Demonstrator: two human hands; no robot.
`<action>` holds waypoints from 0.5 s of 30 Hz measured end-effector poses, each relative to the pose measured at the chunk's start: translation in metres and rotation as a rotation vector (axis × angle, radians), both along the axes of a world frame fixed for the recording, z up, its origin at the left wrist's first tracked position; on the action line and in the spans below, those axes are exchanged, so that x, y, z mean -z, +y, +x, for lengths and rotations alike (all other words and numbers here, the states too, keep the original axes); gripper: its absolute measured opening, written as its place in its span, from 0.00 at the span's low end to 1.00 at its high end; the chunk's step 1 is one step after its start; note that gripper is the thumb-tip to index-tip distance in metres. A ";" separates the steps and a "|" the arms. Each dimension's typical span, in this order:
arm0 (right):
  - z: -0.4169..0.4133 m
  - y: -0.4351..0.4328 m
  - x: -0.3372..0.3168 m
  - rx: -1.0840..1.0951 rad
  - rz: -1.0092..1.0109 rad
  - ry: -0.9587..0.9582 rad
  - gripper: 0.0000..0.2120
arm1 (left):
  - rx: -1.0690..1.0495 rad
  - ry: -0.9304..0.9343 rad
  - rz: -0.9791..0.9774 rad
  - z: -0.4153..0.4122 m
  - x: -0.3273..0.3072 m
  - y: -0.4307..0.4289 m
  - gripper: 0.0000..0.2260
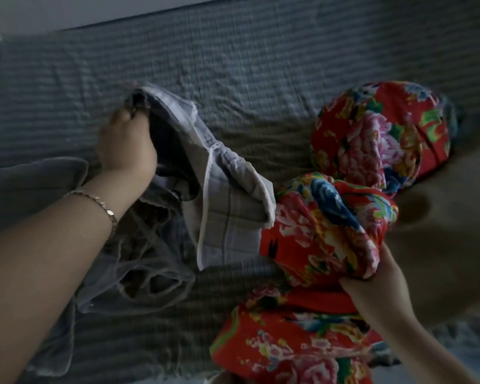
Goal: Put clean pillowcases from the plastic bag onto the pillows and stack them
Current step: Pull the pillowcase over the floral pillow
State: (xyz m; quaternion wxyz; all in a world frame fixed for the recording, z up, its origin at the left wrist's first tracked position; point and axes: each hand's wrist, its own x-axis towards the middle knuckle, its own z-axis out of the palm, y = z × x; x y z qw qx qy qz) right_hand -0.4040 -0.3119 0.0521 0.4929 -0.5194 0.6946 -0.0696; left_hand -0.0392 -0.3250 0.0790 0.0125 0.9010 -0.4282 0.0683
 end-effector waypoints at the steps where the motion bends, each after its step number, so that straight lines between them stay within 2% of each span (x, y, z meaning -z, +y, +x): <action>1: 0.001 0.001 0.001 -0.008 -0.008 -0.005 0.35 | -0.006 0.001 0.015 0.007 0.006 0.003 0.12; 4: 0.002 0.003 0.004 -0.045 -0.028 -0.004 0.35 | -0.284 0.103 0.035 0.044 0.028 0.012 0.11; 5: 0.002 0.003 0.006 -0.061 -0.033 -0.005 0.35 | -0.311 0.159 0.055 0.047 0.030 0.017 0.11; 9: 0.003 0.004 0.013 -0.152 -0.032 0.013 0.36 | 0.042 0.195 0.300 0.018 0.029 0.029 0.07; 10: 0.005 0.005 0.013 -0.186 -0.031 0.015 0.36 | 0.140 0.225 0.390 0.000 0.028 0.030 0.03; 12: 0.013 0.006 0.012 -0.252 -0.024 0.018 0.38 | 0.256 0.349 0.521 -0.036 0.041 0.030 0.13; 15: 0.015 0.010 0.008 -0.413 -0.013 -0.023 0.39 | 0.232 0.510 0.510 -0.063 0.078 0.027 0.14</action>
